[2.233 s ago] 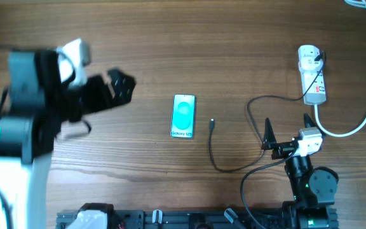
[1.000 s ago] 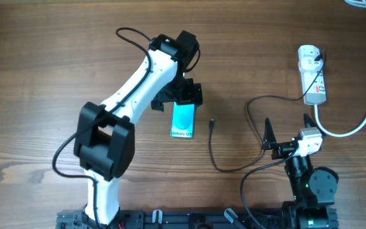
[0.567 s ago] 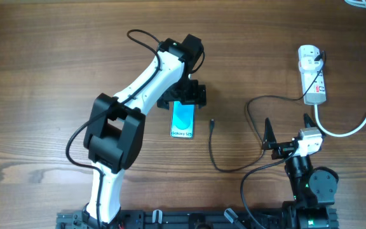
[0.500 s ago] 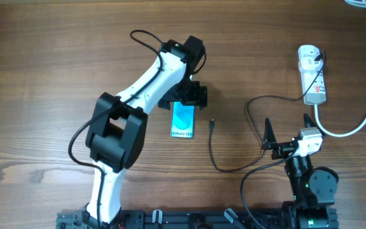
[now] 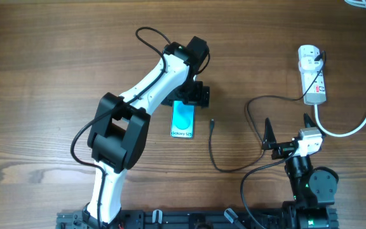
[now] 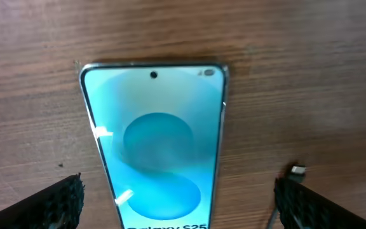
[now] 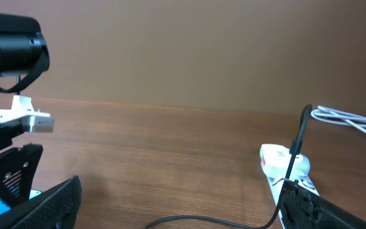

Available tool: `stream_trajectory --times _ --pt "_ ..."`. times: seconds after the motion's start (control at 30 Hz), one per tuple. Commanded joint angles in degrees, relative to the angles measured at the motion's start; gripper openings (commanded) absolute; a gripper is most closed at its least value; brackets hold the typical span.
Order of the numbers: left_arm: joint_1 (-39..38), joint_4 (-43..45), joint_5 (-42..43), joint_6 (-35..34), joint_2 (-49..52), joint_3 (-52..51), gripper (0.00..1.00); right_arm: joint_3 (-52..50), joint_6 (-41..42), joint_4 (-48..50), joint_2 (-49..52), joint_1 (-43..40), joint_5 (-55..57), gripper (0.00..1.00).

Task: Plug charger to phone and switch on socket
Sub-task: 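Lower the left gripper down around the phone's top edge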

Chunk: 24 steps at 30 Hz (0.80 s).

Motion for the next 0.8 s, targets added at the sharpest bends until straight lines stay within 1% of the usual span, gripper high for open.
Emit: stream_trajectory --times 0.0,0.1,0.4,0.53,0.77 --pt "0.0 1.31 -1.01 0.92 0.92 -1.7 1.0 -0.04 0.31 0.15 -0.35 0.28 0.52 1.0" --pt "0.0 2.1 -2.75 0.92 0.92 -1.86 1.0 -0.04 0.28 0.15 -0.35 0.28 0.55 1.0" --pt "0.0 2.05 -2.69 0.87 0.92 -1.86 1.0 -0.04 0.31 0.15 -0.35 0.28 0.52 1.0" --pt "-0.02 2.08 -2.64 -0.76 0.92 -1.86 1.0 -0.04 0.31 0.15 -0.35 0.28 0.55 1.0" --pt "-0.09 2.08 -2.67 -0.76 0.92 -1.97 1.0 -0.04 0.28 0.15 -0.35 0.28 0.55 1.0"
